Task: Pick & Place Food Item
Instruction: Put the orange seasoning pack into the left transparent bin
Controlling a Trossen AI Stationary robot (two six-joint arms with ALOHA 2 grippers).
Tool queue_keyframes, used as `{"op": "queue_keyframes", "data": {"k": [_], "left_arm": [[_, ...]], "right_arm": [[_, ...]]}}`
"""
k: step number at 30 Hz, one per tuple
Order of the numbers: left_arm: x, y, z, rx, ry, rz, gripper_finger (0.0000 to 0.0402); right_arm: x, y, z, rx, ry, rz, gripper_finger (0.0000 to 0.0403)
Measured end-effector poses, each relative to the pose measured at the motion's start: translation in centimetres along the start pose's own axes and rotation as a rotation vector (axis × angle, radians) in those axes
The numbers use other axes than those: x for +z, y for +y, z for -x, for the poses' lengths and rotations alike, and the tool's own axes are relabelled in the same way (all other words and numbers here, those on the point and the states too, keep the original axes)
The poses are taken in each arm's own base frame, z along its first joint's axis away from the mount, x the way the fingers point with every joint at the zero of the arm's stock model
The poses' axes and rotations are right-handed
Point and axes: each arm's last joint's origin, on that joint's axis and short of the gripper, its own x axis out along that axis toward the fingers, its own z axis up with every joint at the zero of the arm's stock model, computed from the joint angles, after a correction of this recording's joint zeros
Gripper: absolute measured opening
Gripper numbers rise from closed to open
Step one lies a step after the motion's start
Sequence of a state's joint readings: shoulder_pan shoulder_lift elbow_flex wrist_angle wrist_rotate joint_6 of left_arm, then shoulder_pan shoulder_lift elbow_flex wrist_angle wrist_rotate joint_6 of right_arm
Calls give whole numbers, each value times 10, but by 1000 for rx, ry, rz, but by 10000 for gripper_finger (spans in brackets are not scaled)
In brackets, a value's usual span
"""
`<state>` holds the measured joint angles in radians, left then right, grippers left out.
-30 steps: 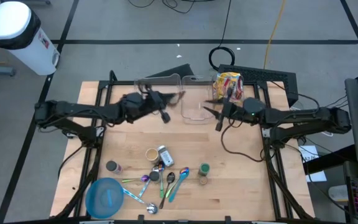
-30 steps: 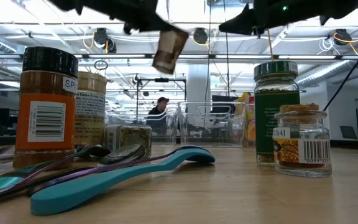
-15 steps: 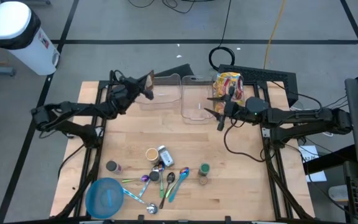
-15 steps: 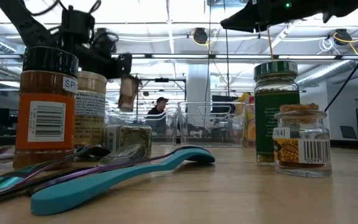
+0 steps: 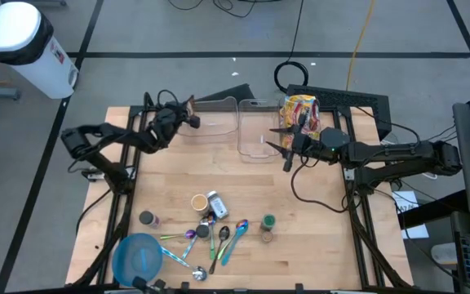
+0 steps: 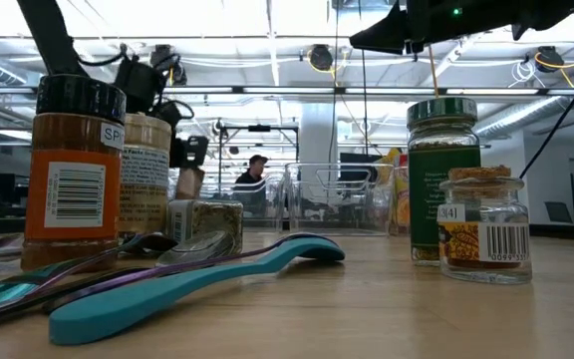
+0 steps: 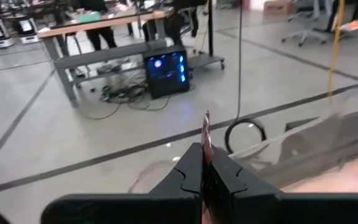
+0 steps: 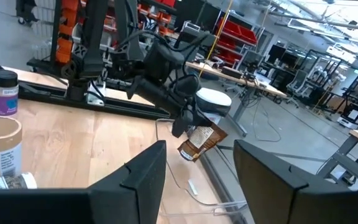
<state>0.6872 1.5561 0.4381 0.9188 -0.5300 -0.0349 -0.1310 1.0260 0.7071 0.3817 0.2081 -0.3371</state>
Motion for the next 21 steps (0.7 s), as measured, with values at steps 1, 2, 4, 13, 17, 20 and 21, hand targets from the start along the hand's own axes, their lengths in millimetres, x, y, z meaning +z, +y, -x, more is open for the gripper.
{"op": "queue_keyframes", "data": {"k": [1, 2, 4, 13, 17, 20, 21], "left_arm": [[-3, 1, -1, 7, 10, -7, 5], [-5, 2, -3, 17, 18, -12, 4], [-8, 2, -4, 31, 28, -17, 2], [-10, 0, -4, 21, 38, -11, 18], [-10, -2, -3, 16, 38, -27, 17], [-10, -5, -1, 29, 35, -64, 29], [-10, -6, 0, 36, 34, -79, 35]], "right_arm": [[0, 0, 0, 0, 0, 1, 182], [0, 0, 0, 1, 2, 6, 182], [-1, 0, 0, 2, 6, 18, 182], [-1, 0, 0, 2, 6, 20, 183], [-1, 0, 0, 2, 6, 20, 183], [-1, 0, 0, 2, 6, 20, 183], [-1, 0, 0, 2, 6, 20, 183]]}}
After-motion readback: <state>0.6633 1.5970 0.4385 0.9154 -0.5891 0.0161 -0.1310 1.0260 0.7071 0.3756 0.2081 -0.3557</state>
